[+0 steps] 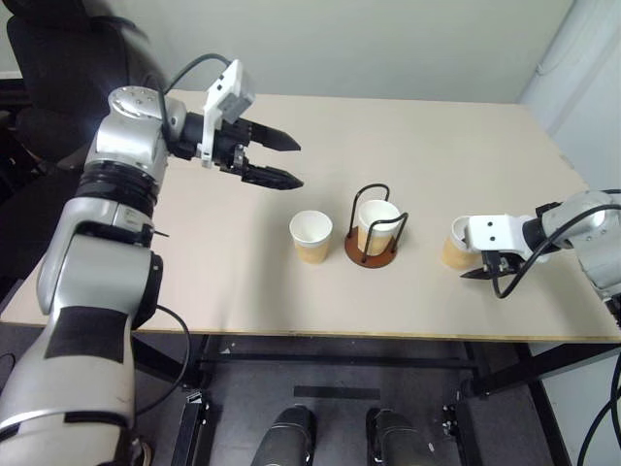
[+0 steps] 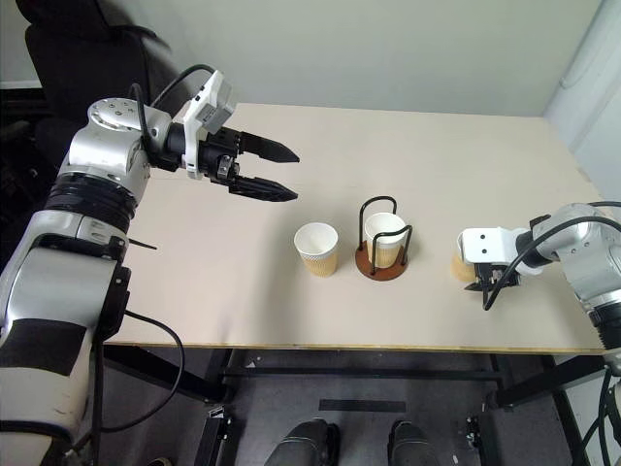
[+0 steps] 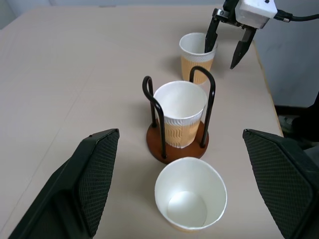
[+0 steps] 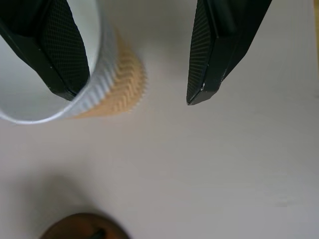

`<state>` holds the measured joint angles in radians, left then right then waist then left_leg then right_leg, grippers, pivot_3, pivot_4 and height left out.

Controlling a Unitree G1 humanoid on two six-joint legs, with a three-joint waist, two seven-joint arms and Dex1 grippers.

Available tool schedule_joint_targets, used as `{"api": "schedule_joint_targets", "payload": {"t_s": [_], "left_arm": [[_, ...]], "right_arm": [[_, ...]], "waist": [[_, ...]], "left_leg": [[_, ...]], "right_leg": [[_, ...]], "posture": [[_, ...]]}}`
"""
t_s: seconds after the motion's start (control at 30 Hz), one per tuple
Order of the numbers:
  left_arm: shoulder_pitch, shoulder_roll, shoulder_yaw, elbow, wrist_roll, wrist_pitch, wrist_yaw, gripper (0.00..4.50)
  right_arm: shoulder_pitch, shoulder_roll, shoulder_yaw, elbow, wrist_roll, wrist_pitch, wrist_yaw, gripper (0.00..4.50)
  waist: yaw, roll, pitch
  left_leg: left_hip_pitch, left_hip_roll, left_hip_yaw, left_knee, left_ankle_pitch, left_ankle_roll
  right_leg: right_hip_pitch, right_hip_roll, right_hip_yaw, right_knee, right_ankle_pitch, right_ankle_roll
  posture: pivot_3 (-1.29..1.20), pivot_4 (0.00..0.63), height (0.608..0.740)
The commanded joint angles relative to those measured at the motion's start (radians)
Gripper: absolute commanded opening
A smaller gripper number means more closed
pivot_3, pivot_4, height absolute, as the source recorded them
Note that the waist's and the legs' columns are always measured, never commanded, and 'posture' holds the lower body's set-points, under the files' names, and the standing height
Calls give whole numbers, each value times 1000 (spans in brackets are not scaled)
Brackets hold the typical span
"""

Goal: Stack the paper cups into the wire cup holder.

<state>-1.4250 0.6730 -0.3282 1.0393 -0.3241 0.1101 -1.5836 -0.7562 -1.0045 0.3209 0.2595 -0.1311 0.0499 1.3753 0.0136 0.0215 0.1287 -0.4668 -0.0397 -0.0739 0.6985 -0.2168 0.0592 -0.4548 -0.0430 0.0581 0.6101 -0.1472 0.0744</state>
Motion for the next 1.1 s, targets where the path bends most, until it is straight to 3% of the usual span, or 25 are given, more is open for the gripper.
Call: {"api": "schedule_joint_targets", "payload": {"t_s": [0.03, 0.2, 0.23, 0.53, 0.77, 1.0, 1.1], "left_arm": [[-12, 8, 56, 32, 41, -94, -31, 4290], [-1, 15, 61, 53, 78, -131, -31, 4290], [-1, 17, 57, 56, 84, -127, -31, 4290], [23, 56, 11, 44, 53, -107, -31, 4290], [21, 58, 1, 66, 62, -116, -31, 4290], [12, 41, -7, 84, 68, -119, -31, 4290], [6, 32, -7, 93, 71, -121, -31, 4290]], "right_arm": [[-53, 14, 7, 39, -42, -42, 5, 1910], [-82, 38, 8, 69, -61, -47, 20, 142], [-84, 40, 6, 70, -61, -45, 25, 30], [-130, 3, -47, 14, -13, 43, 115, 30], [-267, 9, -110, -126, 77, 221, 151, 30], [-445, 90, -100, -249, 147, 389, 141, 30], [-467, 138, -79, -269, 158, 417, 130, 30]], "waist": [[-3, 0, 0], [-3, 0, 0], [-2, 0, 0], [-1, 0, 0], [-6, 1, 0], [-5, 0, 0], [-4, -1, 0]], "left_leg": [[0, 0, 1, 0, 0, 0], [0, 0, 0, -1, 0, 0], [0, 0, 0, -1, 0, 0], [-2, 0, 0, -3, -1, -2], [-3, 0, -1, -5, 0, -4], [-3, 0, -2, -13, 2, -7], [-3, 0, -2, -17, 8, -16]], "right_leg": [[0, 1, 0, 0, 0, -1], [0, 1, 0, 0, 0, -2], [-1, 1, -1, 0, 0, -3], [-4, 1, -2, 0, -1, -4], [-6, 1, 0, 0, -2, -5], [-9, 1, -2, 1, -4, -10], [-11, 2, -3, 1, -5, -11]], "posture": [[0, 150, 740], [0, 150, 740], [0, 150, 740], [0, 150, 740], [0, 150, 740], [0, 150, 740], [0, 150, 740]]}}
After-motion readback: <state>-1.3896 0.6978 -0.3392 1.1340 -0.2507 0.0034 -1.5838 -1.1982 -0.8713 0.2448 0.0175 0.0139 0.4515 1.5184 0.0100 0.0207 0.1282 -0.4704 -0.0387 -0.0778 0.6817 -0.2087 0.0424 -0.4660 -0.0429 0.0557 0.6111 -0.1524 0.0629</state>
